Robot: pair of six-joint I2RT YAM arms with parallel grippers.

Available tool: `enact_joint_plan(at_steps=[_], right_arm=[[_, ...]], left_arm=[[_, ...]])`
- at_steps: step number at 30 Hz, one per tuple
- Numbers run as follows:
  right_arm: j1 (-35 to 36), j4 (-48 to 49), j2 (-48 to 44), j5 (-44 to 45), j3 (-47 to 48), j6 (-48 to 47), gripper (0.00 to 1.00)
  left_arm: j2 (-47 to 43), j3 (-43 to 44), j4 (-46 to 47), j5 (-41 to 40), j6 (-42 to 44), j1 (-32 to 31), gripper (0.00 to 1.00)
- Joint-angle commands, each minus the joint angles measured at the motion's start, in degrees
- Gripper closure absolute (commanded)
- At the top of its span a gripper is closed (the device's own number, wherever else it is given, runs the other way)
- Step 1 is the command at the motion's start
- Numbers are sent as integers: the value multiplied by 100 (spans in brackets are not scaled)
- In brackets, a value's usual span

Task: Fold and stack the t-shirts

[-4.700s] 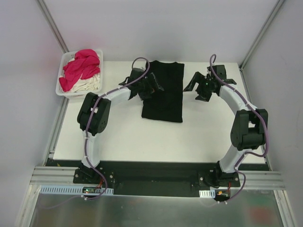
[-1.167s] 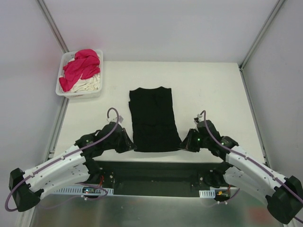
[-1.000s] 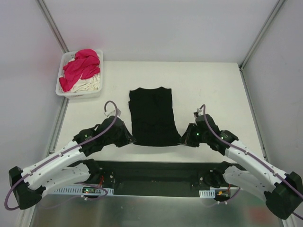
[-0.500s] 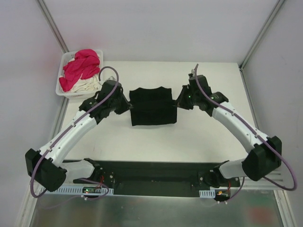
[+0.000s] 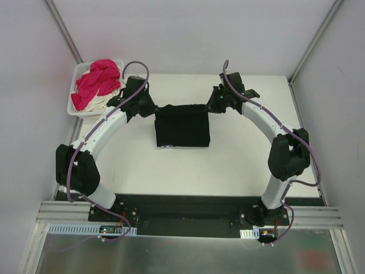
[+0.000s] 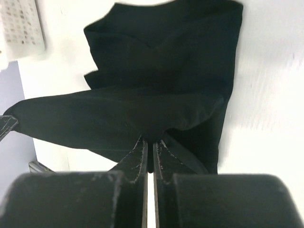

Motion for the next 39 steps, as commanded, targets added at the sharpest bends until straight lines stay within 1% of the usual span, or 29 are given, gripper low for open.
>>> enact_joint_plan(at_steps=[1,2,5,6,7,12,14,18,19,20,21,22,23,24,25,26,28,29,30,31,32,33,34,35,36,37,38,39], right_arm=[[-184,219,678,-311,834,-268,99],[-245,228,811,-364,1035,-303,99],[-333,280,1391,-452,1466,-400,99],[-342,315,1523,-478,1555,-452,99],[-360,342,1646,-513,1634,-479,99],[-474,448,2480,-690,2354,-417,99],[-509,456,2657,-646,2513,-409,99],[-553,421,3070,-628,2830,-312,99],[-553,404,3115,-611,2909,-286,97],[-562,378,3150,-593,2927,-294,93],[-571,351,3168,-593,2927,-303,92],[-571,316,3194,-654,2971,-303,87],[-597,168,3186,-698,3006,-329,67],[-623,53,3159,-742,3084,-364,49],[-632,-87,3020,-829,3146,-417,35],[-676,-306,2897,-935,3277,-530,14],[-703,-640,2659,-1216,3445,-689,0],[-703,-1190,2380,-1243,3672,-759,3],[-703,-1379,2229,-1313,3657,-847,4],[-694,-1441,1984,-1435,3491,-822,4],[-651,-1372,1529,-1428,3281,-743,4],[-624,-1259,1263,-1419,2739,-551,4],[-580,-1092,1043,-1489,2403,-367,2],[-554,-508,832,-1550,2043,-156,1],[-527,-93,439,-1664,1143,29,1],[-449,373,304,-1796,751,457,2],[-404,1108,207,-1841,365,592,2],[-361,1420,189,-1919,100,672,2]], left_arm=[[571,580,480,272,357,288,100],[851,643,480,317,358,315,100],[1213,784,821,448,472,394,100],[1457,819,953,510,507,429,100],[1608,993,1033,537,507,447,100],[2609,1679,1043,475,682,562,100],[2952,1978,1034,510,806,588,100],[3296,2181,964,379,771,641,100],[3358,2260,955,370,797,649,100],[3498,2330,929,379,806,650,100],[3569,2418,824,440,858,667,88],[3639,2671,719,519,867,667,69],[3709,2821,604,546,894,676,51],[3710,2997,290,572,989,676,2],[3675,3338,156,564,1051,676,1],[3509,3498,-19,590,1130,685,1],[3184,3788,-283,607,1385,685,1],[2748,3772,-319,694,1438,685,1],[2500,3702,-328,756,1447,676,1],[2253,3441,-328,835,1387,676,1],[1842,3290,-328,984,1299,676,1],[1655,2941,-328,1055,1063,667,1],[1488,2746,-320,1073,878,667,1],[1260,2570,-294,1091,650,676,1],[1180,2385,-189,1274,256,667,1],[1135,1940,12,1397,104,658,1],[1083,1709,519,1485,-71,650,1],[1108,1489,837,1582,-334,641,1]])
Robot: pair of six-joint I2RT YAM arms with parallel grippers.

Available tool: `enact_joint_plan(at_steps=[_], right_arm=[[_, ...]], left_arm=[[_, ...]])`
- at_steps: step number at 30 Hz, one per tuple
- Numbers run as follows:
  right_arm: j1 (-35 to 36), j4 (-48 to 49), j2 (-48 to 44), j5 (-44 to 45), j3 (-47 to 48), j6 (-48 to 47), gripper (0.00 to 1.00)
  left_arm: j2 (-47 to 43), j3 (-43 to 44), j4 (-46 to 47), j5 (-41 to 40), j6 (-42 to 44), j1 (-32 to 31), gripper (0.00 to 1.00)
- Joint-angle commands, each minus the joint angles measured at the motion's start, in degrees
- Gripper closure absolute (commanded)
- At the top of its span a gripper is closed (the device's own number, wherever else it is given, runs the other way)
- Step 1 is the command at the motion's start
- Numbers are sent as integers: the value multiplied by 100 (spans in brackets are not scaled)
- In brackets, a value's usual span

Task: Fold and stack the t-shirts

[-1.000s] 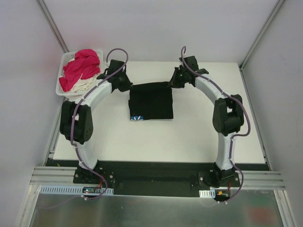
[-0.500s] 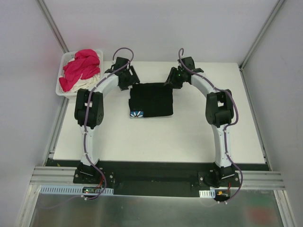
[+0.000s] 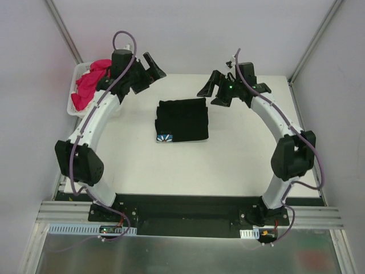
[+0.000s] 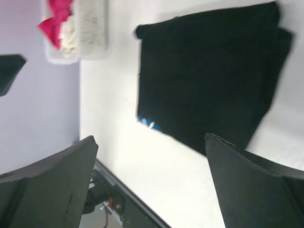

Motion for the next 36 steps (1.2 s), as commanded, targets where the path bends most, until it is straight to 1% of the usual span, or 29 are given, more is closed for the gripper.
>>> enact_joint_plan(at_steps=[1,2,3,5,6,8,10,13,19,22,24,26,29,30,31,32,33,34,35,36], right_arm=[[339,1892,-467,-573,-1588,849,4],[383,2121,-424,-548,-1705,841,4],[427,2227,-362,-591,-1811,789,5],[524,2482,-169,-636,-2023,631,7],[542,2518,-90,-627,-2067,569,7],[560,2597,112,-522,-2076,359,8],[507,2597,235,-443,-2058,287,9],[498,2615,438,-328,-2102,156,11],[498,2624,245,-73,-2883,-11,11],[498,2825,140,-73,-3270,-20,11],[498,2826,131,-64,-3332,-55,11],[489,2782,96,-81,-3342,-73,11],[489,2370,-193,-266,-2886,-125,11],[489,2169,-308,-292,-2684,-187,11],[481,1723,-509,-197,-2439,-266,8],[472,1466,-563,-109,-1766,-406,6],[454,1237,-581,-47,-1438,-442,4],[376,931,-494,32,-1043,-442,1],[332,875,-415,59,-464,-381,0],[279,875,-301,41,-198,-215,0]], left_arm=[[-33,-1204,1082,771,-1051,-6,1],[133,-1286,1207,756,-1182,-6,1],[230,-1348,1547,791,-1366,2,1],[563,-1384,1805,905,-1464,-6,2],[678,-1375,2119,975,-1543,-6,2],[976,-1287,2367,932,-1518,3,3],[1197,-1243,2901,975,-1561,37,3],[1619,-1190,3377,1019,-1702,46,3],[2349,-892,3441,581,-1694,55,3],[2569,-803,3212,317,-1623,64,2],[2604,-838,3159,307,-1545,81,2],[2552,-839,3107,474,-1492,99,2],[2237,-751,3019,720,-1176,99,1],[2113,-585,2844,773,-870,99,1],[1982,-471,2651,782,-711,99,1],[1693,-356,2501,791,-535,99,1],[1516,-190,2413,800,-211,99,1],[1332,-162,2177,808,-78,99,1],[947,-162,2131,835,72,99,1],[769,-257,2079,852,117,91,1]])
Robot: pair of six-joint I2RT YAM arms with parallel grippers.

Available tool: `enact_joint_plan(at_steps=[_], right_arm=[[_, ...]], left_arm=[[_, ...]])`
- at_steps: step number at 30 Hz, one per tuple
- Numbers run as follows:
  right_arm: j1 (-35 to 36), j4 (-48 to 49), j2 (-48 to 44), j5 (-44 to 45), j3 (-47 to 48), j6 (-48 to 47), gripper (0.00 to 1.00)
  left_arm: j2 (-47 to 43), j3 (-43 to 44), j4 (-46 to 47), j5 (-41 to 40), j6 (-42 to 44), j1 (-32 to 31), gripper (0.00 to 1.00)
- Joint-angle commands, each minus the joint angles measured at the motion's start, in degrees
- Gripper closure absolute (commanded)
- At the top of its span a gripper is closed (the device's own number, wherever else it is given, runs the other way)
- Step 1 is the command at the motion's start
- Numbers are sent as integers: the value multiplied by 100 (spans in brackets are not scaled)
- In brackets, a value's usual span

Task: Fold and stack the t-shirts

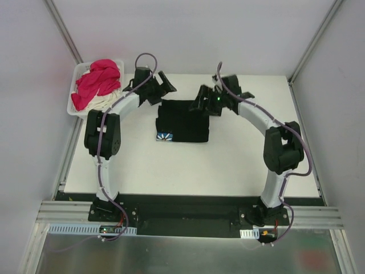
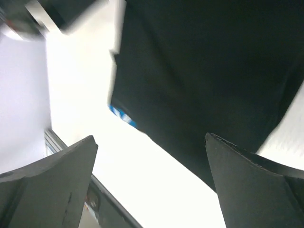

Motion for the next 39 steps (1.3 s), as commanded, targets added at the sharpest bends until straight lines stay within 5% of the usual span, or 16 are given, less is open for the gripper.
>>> enact_joint_plan(at_steps=[1,13,23,30,32,39], right_arm=[[-283,-348,-272,101,1763,74,0],[-442,656,1714,557,2774,1217,4],[-468,673,2173,557,2661,1052,4],[-828,44,1787,163,3142,718,4],[-872,-414,1532,13,3389,385,4],[-846,-2883,-1064,888,2620,-1189,4]], left_arm=[[-1651,278,-285,144,878,71,1],[-3164,-2508,-188,478,377,-105,1],[-2954,-4231,638,383,244,-219,1],[-3032,-4049,42,181,789,-219,2],[-3348,-3542,-929,57,1245,-219,2],[-4253,-2106,-3236,-1005,2231,-114,1]])
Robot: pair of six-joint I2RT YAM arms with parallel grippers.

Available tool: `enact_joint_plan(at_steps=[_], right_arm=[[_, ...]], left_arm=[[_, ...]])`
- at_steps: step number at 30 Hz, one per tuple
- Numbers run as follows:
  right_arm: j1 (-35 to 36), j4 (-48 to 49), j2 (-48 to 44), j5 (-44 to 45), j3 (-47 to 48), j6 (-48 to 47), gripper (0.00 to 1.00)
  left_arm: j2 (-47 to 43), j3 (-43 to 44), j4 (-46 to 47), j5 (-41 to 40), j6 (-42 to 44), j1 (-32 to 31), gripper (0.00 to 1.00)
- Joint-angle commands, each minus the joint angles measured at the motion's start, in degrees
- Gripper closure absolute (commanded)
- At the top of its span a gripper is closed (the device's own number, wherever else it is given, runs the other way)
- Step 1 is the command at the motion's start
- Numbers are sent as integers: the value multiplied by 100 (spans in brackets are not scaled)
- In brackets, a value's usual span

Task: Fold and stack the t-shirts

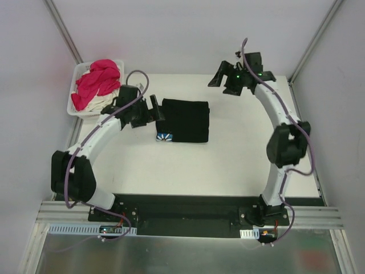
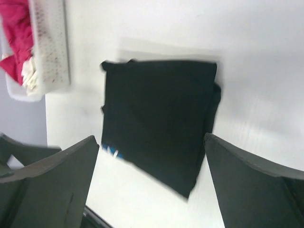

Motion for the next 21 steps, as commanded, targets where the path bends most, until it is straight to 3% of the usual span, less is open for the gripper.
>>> enact_joint_plan(at_steps=[1,3,8,10,14,18,21], right_arm=[[150,-1589,-2505,711,-1049,-1229,4],[203,-1713,-3591,1298,-1878,-1144,4],[203,-1048,-5529,1398,-4574,-12,4],[203,-862,-6205,1529,-5158,253,4],[203,-852,-6683,1750,-5899,422,4],[203,-642,-6491,1513,-5978,343,4],[203,384,-5966,1109,-6241,597,4]], left_arm=[[-864,960,-1571,-812,801,116,1],[-1075,1120,-1879,-962,854,194,1],[-1383,1341,-2171,-1094,583,397,1],[-1445,1131,-2162,-1129,469,423,1],[-1384,778,-1978,-701,143,441,1],[-1243,620,-1679,-479,-15,441,1],[-1304,523,-1512,-409,19,459,1]])
